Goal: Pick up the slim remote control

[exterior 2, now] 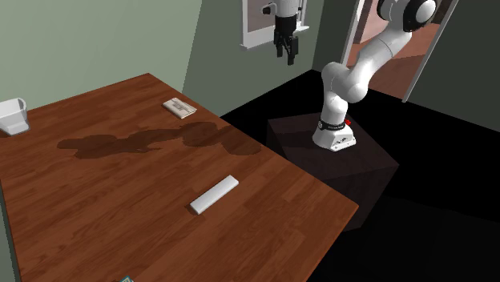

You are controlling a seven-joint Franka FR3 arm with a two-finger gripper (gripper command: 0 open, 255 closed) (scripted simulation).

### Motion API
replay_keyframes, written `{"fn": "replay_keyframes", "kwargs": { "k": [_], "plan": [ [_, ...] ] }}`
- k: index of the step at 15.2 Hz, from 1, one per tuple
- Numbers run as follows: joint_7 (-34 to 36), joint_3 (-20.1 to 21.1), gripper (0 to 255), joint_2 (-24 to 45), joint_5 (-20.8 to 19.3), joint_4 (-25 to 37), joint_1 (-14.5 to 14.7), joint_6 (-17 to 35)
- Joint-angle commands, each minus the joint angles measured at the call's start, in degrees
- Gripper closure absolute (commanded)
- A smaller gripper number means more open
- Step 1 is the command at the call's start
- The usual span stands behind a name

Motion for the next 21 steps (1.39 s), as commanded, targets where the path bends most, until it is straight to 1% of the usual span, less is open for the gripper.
{"fn": "replay_keyframes", "kwargs": {
  "k": [1,6,11,16,21],
  "plan": [
    [0.0,0.0,0,0.0,0.0,0.0,0.0,0.0],
    [1.15,1.73,0,5.43,1.64,-3.75,1.57,9.63],
    [2.12,3.47,0,12.67,3.05,-5.58,3.18,19.2],
    [2.97,5.2,0,21.42,4.11,-5.42,4.7,28.31],
    [3.85,6.92,0,31.23,4.67,-3.28,6.01,36.52]
  ]
}}
